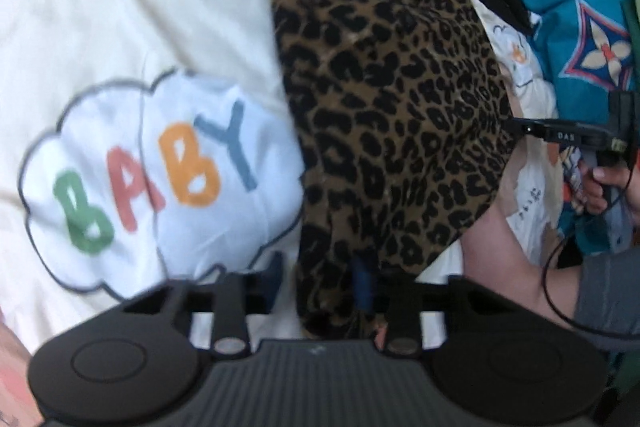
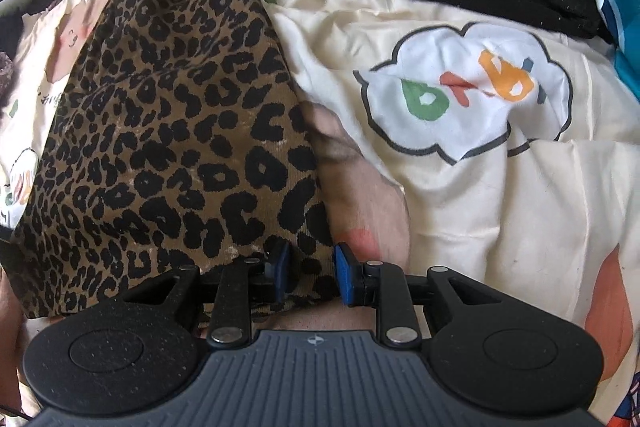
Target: Fold clothes
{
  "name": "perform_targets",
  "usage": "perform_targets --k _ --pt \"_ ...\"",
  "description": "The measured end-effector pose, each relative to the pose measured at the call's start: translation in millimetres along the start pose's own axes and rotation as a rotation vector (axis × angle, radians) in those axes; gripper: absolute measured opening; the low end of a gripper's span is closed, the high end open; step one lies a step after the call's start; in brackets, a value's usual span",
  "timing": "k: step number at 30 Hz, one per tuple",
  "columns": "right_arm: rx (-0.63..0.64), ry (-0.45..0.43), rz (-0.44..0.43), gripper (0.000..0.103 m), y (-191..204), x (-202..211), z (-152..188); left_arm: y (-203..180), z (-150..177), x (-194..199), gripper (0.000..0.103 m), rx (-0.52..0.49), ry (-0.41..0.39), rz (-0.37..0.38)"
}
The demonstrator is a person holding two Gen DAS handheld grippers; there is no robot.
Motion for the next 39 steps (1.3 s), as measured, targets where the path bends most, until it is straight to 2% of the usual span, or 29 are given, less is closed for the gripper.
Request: perform_targets --k 4,8,11,16,19,21,23,24,25,27,29,30,31,34,39 --pt "-0.012 -0.025 -0.025 0.031 -5.1 3.4 -3.5 14.0 2.2 2.1 0.010 0.042 0.010 0.015" --pt "-0.052 -0.014 -0.039 0.032 -13.8 -5.4 -4.0 25.2 -0.8 -2.7 0.010 0.110 0.015 0.026" --pt "-0.077 -0.001 -0.057 0.036 -18.2 -11.9 -1.1 28.0 -0.6 -5.8 0.017 0.148 0.013 0.041" --pt "-0.087 0.012 -0.088 0.037 -19.5 -9.6 4.5 29.8 6.9 -13.6 0.035 0.213 0.011 0.101" --pt "-0.090 0.009 -0.106 0.037 -17.7 -10.8 4.1 27.0 14.1 -19.1 0.039 0.216 0.013 0.137" --pt "-0.093 0.009 -0.118 0.037 -15.8 -12.9 4.4 23.9 18.2 -21.8 0.038 0.197 0.011 0.141" --pt "-0.088 0.012 -0.125 0.037 -14.0 -15.2 5.0 21.8 20.1 -23.0 0.031 0.197 0.014 0.148" --pt "-0.083 0.015 -0.127 0.037 -13.3 -16.2 5.3 21.8 22.4 -23.4 0.016 0.205 0.028 0.163" --pt "-0.078 0.016 -0.127 0.037 -12.9 -16.8 5.6 21.8 24.6 -23.7 0.007 0.214 0.041 0.179" --pt "-0.073 0.017 -0.129 0.037 -13.0 -17.4 5.6 21.3 27.9 -21.7 0.007 0.226 0.050 0.210" --pt "-0.070 0.017 -0.128 0.037 -14.1 -17.4 5.8 22.6 29.3 -21.5 0.008 0.235 0.046 0.207" --pt "-0.070 0.017 -0.127 0.037 -14.8 -17.4 6.0 23.3 29.9 -21.4 0.012 0.240 0.044 0.206" --pt "-0.071 0.017 -0.127 0.037 -15.2 -17.7 6.3 23.7 30.5 -21.8 0.021 0.236 0.044 0.199" --pt "-0.073 0.018 -0.124 0.037 -15.2 -18.7 6.3 19.0 30.0 -25.9 0.037 0.180 0.042 0.166" --pt "-0.059 0.020 -0.121 0.037 -13.4 -19.9 5.2 6.2 29.2 -28.8 0.046 0.107 0.016 0.179"
Point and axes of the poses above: each gripper's, at about its wrist camera, not at the fingertips, and x roughly against the way its jaws point, y to its left, z to its underside, the point moved 7 cm from there along -x, roughly the way its jaws point, and after that the axes turned 3 degrees about -y, right-handed, at the moved point
